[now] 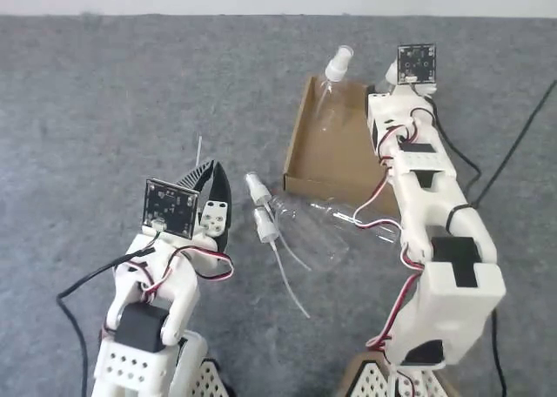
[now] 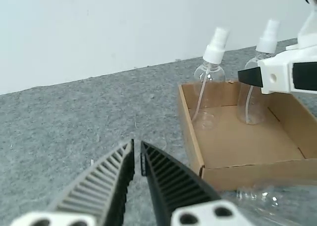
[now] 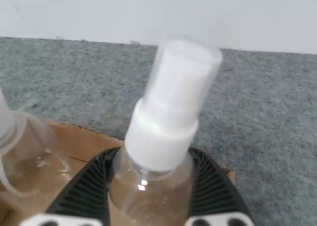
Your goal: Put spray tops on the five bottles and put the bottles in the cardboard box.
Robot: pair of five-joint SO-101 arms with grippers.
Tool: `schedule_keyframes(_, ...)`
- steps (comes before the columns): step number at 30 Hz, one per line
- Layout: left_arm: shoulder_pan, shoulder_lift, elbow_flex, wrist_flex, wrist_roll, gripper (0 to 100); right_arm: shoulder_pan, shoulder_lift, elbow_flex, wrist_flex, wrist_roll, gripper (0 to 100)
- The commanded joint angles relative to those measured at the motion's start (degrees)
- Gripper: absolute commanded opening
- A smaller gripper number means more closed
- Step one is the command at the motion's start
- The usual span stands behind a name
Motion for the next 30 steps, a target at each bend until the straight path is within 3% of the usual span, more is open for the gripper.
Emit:
schedule_keyframes(1, 0.00, -0.44, -0.48, -1.76, 0.53, 1, 0.22, -1.10, -3.43, -0.92, 1.05, 0.7)
schedule_keyframes(23, 0.00, -0.44, -0.48, -1.76, 0.53, 1, 0.13, -1.45, -3.25, -0.75, 1.14, 0.9)
schedule_keyframes(30, 0.00, -0.44, -0.48, -1.76, 0.53, 1, 0.13, -1.36, -2.99, -0.66, 1.14, 18.0)
